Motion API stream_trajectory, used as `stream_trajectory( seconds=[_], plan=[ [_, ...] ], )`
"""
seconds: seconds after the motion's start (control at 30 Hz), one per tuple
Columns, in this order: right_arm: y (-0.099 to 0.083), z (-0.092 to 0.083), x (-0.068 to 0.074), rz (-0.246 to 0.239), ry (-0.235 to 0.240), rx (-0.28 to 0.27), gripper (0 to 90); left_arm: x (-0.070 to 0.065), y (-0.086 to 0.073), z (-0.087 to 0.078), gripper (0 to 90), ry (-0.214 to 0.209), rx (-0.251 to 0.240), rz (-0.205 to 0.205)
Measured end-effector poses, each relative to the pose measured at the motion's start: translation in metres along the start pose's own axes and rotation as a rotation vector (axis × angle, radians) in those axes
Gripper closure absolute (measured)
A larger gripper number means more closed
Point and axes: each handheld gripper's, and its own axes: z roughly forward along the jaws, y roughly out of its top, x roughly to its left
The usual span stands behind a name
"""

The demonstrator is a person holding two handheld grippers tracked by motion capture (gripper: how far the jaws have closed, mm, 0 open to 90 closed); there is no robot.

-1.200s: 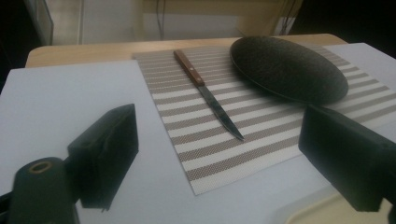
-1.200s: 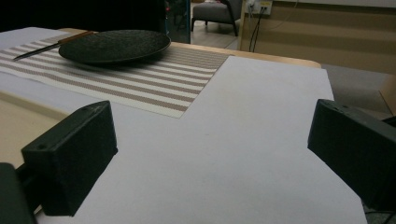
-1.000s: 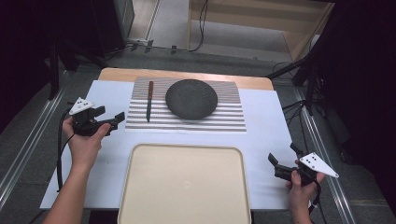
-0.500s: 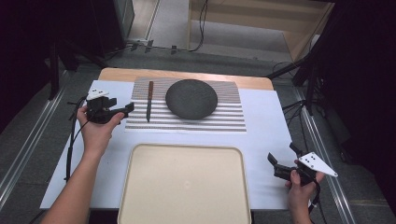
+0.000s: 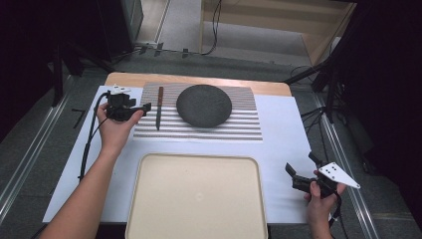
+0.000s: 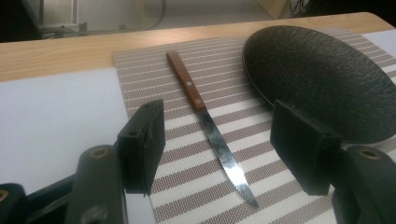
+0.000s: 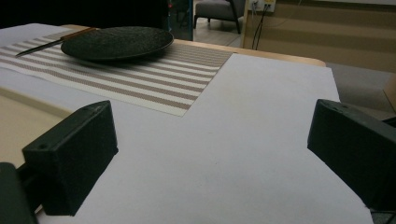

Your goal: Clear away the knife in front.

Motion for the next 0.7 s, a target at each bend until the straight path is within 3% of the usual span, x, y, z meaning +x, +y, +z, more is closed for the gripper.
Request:
stream_trajectory(
  seconds=[0.3, 0.4, 0.7],
  plan=[
    [0.000, 0.000, 0.000, 0.004, 0.001, -0.002, 0.3, -0.001, 0.010, 0.021, 38.6, -0.008, 0.033, -0.004],
    [0.000, 0.000, -0.001, 0.006, 0.001, -0.002, 0.3, -0.001, 0.014, 0.028, 39.1, -0.016, 0.043, -0.023],
    [0.000, 0.001, -0.001, 0.010, 0.003, -0.002, 0.3, 0.001, 0.023, 0.054, 44.2, 0.014, 0.132, -0.032]
  ],
)
